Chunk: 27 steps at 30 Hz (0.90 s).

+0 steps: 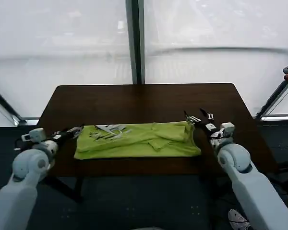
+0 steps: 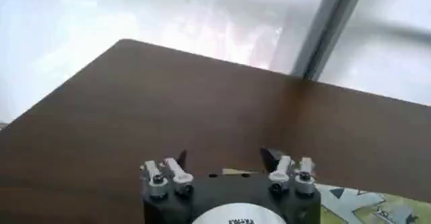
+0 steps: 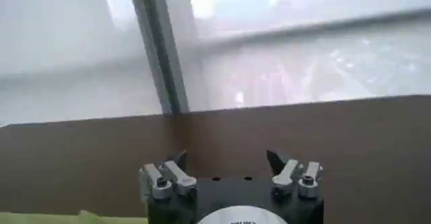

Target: Fold and organize the clothes.

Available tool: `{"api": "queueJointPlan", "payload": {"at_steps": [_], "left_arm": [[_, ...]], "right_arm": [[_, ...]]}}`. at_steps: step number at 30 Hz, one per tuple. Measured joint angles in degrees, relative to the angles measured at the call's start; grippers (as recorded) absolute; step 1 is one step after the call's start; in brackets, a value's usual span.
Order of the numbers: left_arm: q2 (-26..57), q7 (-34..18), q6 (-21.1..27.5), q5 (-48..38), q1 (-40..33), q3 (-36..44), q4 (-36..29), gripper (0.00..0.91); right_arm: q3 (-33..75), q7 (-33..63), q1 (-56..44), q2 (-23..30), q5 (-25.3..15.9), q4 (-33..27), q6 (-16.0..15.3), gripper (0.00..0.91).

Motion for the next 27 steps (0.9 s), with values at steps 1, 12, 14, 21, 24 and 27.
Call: {"api": "queueJointPlan", "payload": {"at_steps": [1,12,14,21,24,27], "left_arm": [[2.1,1.8,1.0,-3.2,1.1,-0.7,0.0,0.878],[16.8,13.2,1.9,-17.6,3.1,-0.4,5.0,0.878],[17.5,14.4,1.9,-17.7,3.1,0.3,6.0,0.878],[18.2,17.0,1.9,-16.5,3.6,2.5,8.0,0.878],[17.9,17.1,1.9,-16.3,3.1,3.4,8.6,0.878],[17.6,17.1,1.9,-16.3,2.4,4.3,8.9,0.878]], "right_arm": [[0.6,-0.8,-1.3,-0.8,0.0,1.0,2.1,0.878],[9.8,-5.1,-16.6,-3.2,0.4,11.0,12.5,0.878],[10.9,-5.0,-18.4,-3.0,0.4,11.7,12.6,0.878],[13.0,-4.8,-21.0,-3.0,0.6,12.4,12.6,0.878],[13.3,-4.8,-21.4,-2.9,0.6,12.6,12.5,0.878],[13.5,-4.8,-21.9,-2.7,0.6,12.6,12.5,0.878]]}}
